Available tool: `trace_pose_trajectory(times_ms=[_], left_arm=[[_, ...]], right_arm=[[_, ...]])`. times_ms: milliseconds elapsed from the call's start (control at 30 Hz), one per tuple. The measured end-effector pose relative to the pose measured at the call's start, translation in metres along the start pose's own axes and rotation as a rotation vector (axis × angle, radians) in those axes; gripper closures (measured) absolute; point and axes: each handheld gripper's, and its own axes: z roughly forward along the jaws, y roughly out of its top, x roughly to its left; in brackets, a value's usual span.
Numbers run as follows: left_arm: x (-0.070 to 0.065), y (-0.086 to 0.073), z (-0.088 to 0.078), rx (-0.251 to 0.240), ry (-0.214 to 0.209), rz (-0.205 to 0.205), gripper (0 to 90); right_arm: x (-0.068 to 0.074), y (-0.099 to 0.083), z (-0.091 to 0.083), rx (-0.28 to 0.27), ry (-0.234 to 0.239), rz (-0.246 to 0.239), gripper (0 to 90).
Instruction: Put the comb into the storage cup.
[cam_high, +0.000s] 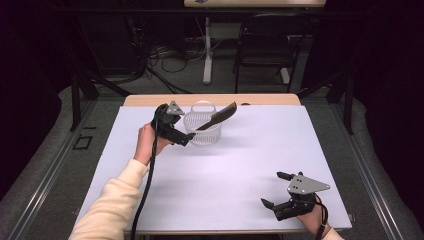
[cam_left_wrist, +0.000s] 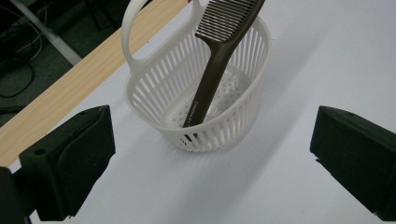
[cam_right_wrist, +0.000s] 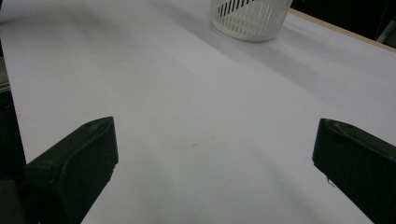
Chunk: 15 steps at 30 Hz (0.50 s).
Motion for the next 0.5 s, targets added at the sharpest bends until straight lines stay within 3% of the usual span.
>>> trace_pose_trajectory(times_ms=[500], left_arm=[[-0.007, -0.026, -0.012, 0.027, 0.019, -0.044, 0.0]], right_arm=[[0.0, 0.0, 0.0, 0.001, 0.004, 0.008, 0.0]])
